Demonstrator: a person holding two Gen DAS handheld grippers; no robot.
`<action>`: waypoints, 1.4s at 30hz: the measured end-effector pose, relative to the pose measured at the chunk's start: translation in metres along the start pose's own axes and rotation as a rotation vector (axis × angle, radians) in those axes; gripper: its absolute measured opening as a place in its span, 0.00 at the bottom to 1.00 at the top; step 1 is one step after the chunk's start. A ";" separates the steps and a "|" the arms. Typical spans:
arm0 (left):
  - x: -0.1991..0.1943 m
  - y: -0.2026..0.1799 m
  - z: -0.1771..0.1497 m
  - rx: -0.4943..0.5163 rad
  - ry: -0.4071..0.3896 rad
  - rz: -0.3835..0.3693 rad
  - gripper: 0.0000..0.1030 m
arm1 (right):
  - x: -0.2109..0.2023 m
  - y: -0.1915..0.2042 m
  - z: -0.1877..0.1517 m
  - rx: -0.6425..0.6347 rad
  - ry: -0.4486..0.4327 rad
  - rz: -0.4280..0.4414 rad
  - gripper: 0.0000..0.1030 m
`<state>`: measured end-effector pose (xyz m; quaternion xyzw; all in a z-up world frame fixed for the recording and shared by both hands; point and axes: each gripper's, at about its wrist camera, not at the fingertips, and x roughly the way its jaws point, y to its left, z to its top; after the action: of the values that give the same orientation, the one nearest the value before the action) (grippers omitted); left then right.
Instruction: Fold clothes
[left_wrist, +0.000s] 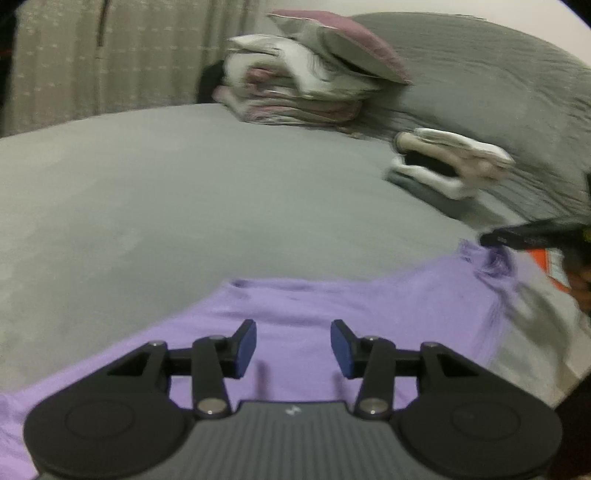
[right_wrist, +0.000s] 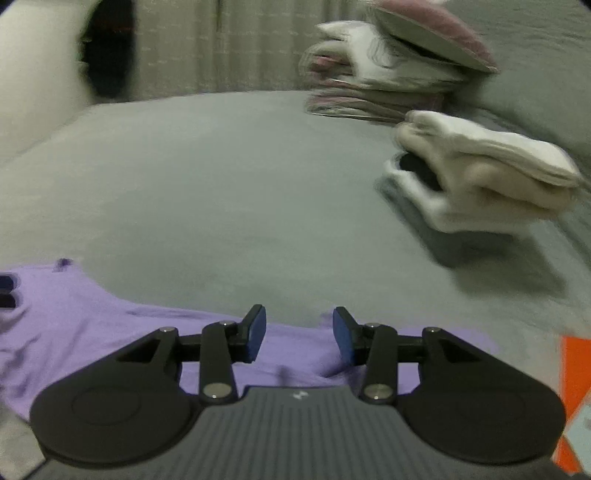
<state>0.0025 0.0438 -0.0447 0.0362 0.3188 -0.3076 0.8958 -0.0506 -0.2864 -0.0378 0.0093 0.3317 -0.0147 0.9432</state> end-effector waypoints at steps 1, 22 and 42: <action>0.005 0.004 0.003 -0.007 -0.001 0.013 0.42 | 0.004 0.004 0.000 -0.013 0.008 0.048 0.43; 0.057 0.031 0.015 -0.035 0.013 0.048 0.08 | 0.039 0.045 -0.014 -0.290 0.116 0.270 0.05; 0.066 0.037 0.016 -0.146 -0.068 0.118 0.02 | 0.049 0.048 -0.010 -0.357 0.001 0.102 0.02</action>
<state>0.0727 0.0351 -0.0756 -0.0211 0.3071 -0.2313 0.9229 -0.0168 -0.2392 -0.0762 -0.1414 0.3286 0.0919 0.9293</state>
